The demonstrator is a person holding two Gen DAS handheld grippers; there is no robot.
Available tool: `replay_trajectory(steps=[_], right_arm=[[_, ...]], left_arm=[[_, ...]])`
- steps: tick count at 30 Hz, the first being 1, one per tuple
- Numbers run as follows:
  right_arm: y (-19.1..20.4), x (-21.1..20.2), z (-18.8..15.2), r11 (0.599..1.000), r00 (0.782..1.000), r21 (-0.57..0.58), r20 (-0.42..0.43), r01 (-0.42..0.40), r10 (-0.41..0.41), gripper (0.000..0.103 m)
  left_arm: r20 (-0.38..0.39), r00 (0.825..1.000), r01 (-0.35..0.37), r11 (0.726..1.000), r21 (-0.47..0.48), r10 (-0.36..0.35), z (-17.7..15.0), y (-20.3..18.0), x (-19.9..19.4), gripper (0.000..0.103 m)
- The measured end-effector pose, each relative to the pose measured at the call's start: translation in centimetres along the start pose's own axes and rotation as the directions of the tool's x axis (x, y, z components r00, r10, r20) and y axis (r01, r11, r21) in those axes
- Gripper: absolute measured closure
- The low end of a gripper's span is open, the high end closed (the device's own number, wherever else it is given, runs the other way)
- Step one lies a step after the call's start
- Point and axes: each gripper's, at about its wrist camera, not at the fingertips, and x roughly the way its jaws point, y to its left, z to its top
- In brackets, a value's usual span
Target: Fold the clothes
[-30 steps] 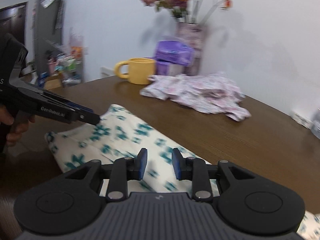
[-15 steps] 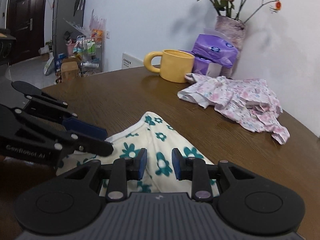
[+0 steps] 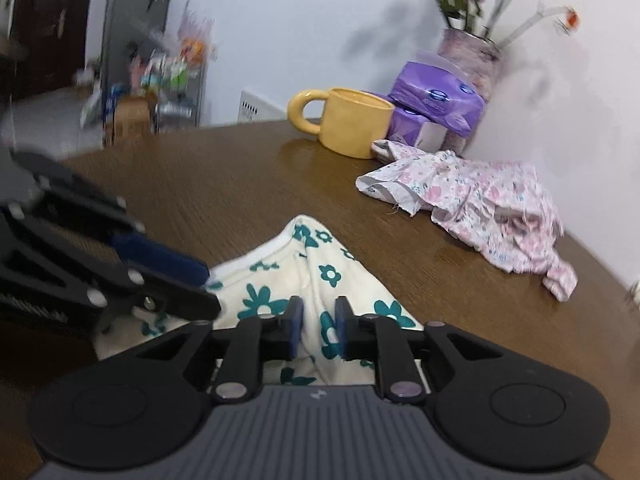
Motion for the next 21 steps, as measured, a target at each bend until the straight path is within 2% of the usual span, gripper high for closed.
replay_trajectory(steps=[2,5,8,15,21], right_arm=[[-0.6,-1.2,0.0,0.999,0.999,0.041,0.012,-0.036,0.035,0.083],[-0.4,-2.2,-0.1,0.998,0.999,0.028,0.005,-0.054,0.054,0.083],[0.1,-1.7,-0.1,1.0,1.0,-0.012,-0.014,-0.026,0.026,0.072],[0.7,-0.8,-0.8,0.998,0.997,-0.063,-0.073,-0.002,-0.002,0.075],[0.1,-2.2,-1.1,1.0,0.999,-0.018,-0.046,-0.006,0.005,0.075]], left_arm=[[-0.001,1.0,0.008,1.0,-0.006,-0.008,0.1,0.2,0.1,0.078],[-0.001,1.0,0.014,1.0,-0.004,-0.014,0.2,0.1,0.3,0.077],[-0.001,1.0,0.018,1.0,-0.004,-0.018,0.3,0.1,0.4,0.075],[-0.005,1.0,0.019,1.0,-0.014,-0.019,0.3,0.2,0.4,0.074],[0.032,0.999,0.016,1.0,0.007,-0.017,0.4,-0.2,0.0,0.075]])
